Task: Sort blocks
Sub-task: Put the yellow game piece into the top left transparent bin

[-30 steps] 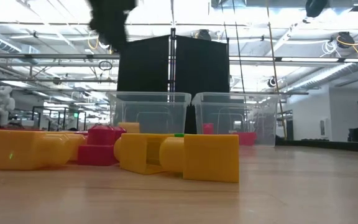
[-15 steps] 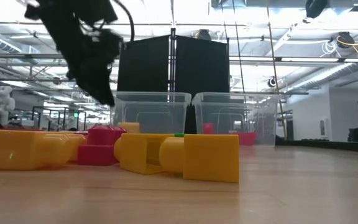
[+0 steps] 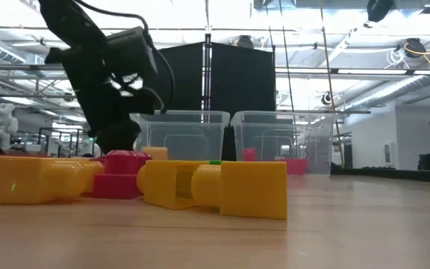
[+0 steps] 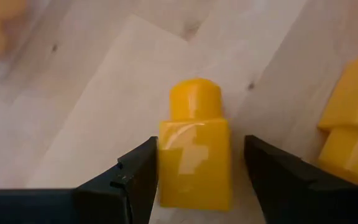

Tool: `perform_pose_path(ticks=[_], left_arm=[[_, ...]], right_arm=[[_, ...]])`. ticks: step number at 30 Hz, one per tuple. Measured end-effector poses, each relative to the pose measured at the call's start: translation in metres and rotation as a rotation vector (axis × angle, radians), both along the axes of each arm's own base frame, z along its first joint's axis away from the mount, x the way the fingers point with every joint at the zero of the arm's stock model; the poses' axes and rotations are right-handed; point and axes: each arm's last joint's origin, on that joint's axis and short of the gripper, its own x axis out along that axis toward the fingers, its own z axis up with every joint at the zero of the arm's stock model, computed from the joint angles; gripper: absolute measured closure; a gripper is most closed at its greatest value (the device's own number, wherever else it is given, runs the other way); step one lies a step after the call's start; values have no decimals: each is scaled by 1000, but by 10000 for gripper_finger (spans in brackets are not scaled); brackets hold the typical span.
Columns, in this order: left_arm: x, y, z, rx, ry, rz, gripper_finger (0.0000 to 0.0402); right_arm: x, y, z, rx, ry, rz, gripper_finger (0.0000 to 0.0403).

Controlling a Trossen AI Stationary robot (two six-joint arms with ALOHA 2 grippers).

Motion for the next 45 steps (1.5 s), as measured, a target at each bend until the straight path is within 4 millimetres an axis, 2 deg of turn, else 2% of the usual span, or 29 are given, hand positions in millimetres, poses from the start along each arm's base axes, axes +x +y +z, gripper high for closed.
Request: perform_pose_path(ticks=[3,7,10,14,21,27,31,38,41,45], left_arm=[[2,0,-9,-13,34,-6,178],[2,0,-8,-23,22,14,195],[4,0,-1,-30,-9,12,234],[7,0,7,-25,-33,16,309],[25,1,32,-26,-121,17,318],[51,9,80,71,-198,37,318],[66,28,120,228,-268,46,318],[74,85,170,366,-386,124,318],[67,117,179,407,-431,200,318],[55,157,171,344,-446,278,318]], right_arm=[[0,0,0,1,0,-1,259],[0,0,0,16,-1,3,259],[0,0,0,18,-1,4,259],[0,0,0,19,3,3,259],[1,0,-3,27,36,4,259],[1,0,-3,33,35,6,259],[1,0,-4,33,36,5,259],[1,0,-3,36,35,6,259],[1,0,-3,49,34,10,259],[1,0,-3,51,34,10,259]])
